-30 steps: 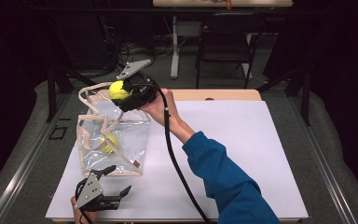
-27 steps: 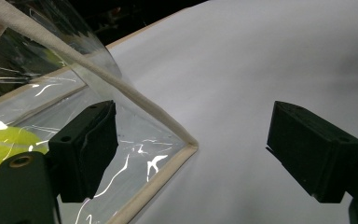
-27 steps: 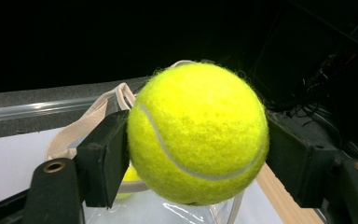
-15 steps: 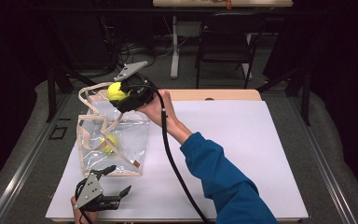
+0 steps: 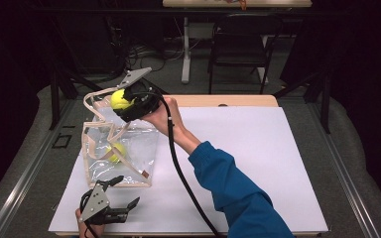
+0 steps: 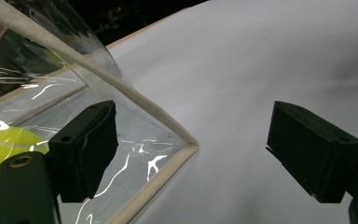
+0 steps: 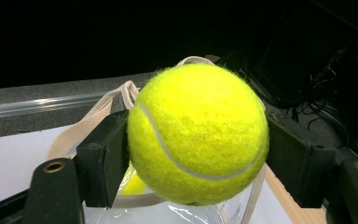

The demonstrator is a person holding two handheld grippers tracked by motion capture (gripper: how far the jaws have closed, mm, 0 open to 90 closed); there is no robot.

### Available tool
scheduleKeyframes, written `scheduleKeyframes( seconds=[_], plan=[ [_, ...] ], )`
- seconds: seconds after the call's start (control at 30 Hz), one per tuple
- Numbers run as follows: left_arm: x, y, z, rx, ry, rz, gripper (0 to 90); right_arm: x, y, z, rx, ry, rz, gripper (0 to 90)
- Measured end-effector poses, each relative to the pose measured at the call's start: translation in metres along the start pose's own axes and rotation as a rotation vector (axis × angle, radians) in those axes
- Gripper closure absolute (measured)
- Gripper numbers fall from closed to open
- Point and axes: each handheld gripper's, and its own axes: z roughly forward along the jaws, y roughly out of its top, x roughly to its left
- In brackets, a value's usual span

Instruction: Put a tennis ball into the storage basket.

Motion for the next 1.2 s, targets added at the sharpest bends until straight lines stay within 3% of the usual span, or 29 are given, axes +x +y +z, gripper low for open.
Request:
scheduleKeyframes(
  seconds=[1.2],
  plan=[
    [0.000,0.000,0.000,-0.004,0.000,-0.004,15.9,0.004,-0.003,0.025,0.075,-0.005,0.015,25.9]
  ],
)
